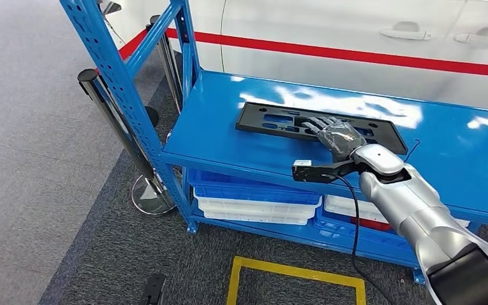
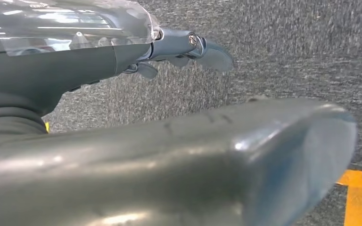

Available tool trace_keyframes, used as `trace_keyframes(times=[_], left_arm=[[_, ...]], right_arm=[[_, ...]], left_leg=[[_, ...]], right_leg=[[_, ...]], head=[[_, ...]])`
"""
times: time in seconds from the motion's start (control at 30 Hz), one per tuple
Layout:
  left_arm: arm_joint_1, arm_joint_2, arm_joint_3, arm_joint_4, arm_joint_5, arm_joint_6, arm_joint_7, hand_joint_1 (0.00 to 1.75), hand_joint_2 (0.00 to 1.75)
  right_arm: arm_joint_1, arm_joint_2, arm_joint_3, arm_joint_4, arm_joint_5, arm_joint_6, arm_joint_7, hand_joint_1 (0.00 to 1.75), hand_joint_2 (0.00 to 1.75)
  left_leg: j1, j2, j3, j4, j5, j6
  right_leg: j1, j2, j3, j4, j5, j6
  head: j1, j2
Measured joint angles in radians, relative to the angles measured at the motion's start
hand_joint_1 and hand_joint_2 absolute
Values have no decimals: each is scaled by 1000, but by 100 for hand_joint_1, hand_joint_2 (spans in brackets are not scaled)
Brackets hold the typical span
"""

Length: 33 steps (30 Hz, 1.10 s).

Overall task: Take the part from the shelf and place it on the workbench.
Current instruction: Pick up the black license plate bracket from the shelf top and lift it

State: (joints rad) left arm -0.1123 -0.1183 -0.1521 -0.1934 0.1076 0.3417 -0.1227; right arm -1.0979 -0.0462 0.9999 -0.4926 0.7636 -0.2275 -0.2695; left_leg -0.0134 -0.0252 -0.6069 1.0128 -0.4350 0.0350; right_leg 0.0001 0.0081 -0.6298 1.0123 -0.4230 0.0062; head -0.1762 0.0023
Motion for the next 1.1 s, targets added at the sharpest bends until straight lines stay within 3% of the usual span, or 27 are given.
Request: trace_keyframes(times=[0.27, 0.4, 0.47, 0.53, 0.57, 0.6, 0.63, 0.7, 0.77, 0.83, 1.0, 1.1], left_arm=[[1, 1, 1, 0, 6, -16, 1, 0, 0], [4, 2, 3, 0, 17, -17, -6, 0, 0], [4, 2, 5, 0, 20, -16, -8, 0, 0], [4, 2, 6, 0, 19, -14, -9, 0, 0], [5, 2, 7, 0, 19, -14, -9, 0, 0], [6, 2, 7, 0, 19, -14, -9, 0, 0], [8, 2, 7, 0, 19, -14, -9, 0, 0], [13, 3, 7, 0, 19, -16, -10, 0, 0], [15, 5, 8, 0, 19, -17, -12, 0, 0], [18, 7, 8, 0, 19, -19, -13, 0, 0], [24, 15, 9, 0, 19, -27, -13, 0, 0], [24, 16, 14, 0, 20, -25, -12, 0, 0]], right_arm=[[15, 0, 14, 12, -2, -14, -4, 0, 175], [15, -1, 19, 14, -7, -15, -7, 0, 175], [14, -2, 21, 15, -12, -15, -8, 0, 175], [18, -2, 22, 16, -15, -14, -9, 0, 175], [24, -3, 23, 18, -16, -14, -10, 0, 175], [29, -4, 25, 19, -16, -14, -10, 0, 175], [33, -4, 27, 21, -17, -15, -10, 0, 175], [35, -5, 30, 24, -18, -16, -10, 0, 175], [35, -6, 32, 27, -18, -17, -10, 0, 175], [38, -6, 35, 29, -19, -17, -12, 0, 175], [40, -10, 39, 32, -25, -16, -16, 0, 175], [41, -12, 43, 31, -32, -16, -17, 0, 175]], left_leg=[[2, 0, 2, -1, 2, -5], [1, 3, 17, -20, 9, 12], [7, 6, 35, -42, 17, 17], [6, 8, 42, -44, 16, 19], [7, 8, 43, -43, 14, 18], [7, 7, 45, -41, 11, 16], [9, 6, 46, -36, 6, 13], [12, 5, 48, -19, -9, 3], [11, 5, 43, 2, -26, -9], [8, 4, 40, 7, -33, -19], [7, 5, 50, -7, -32, -6], [8, 5, 53, -11, -32, -6]], right_leg=[[-1, 0, 2, 0, 2, -2], [-3, -1, 9, -3, 2, 10], [-3, -2, -16, 59, -35, 15], [-7, -2, -81, 189, -92, 20], [-10, -3, -113, 245, -107, 23], [-14, -3, -129, 267, -103, 26], [-18, -3, -127, 252, -80, 29], [-25, -5, -73, 129, -10, 33], [-24, -3, -29, 35, 22, 27], [-20, 0, -24, 23, 17, 14], [-20, 5, -19, 12, 19, 2], [-17, 6, -19, 12, 17, -1]], head=[[0, 0], [0, 0], [0, 0], [0, 0], [0, 0], [0, 0], [0, 0], [0, 0], [0, 0], [-1, 0], [-2, 0], [-2, 0]])
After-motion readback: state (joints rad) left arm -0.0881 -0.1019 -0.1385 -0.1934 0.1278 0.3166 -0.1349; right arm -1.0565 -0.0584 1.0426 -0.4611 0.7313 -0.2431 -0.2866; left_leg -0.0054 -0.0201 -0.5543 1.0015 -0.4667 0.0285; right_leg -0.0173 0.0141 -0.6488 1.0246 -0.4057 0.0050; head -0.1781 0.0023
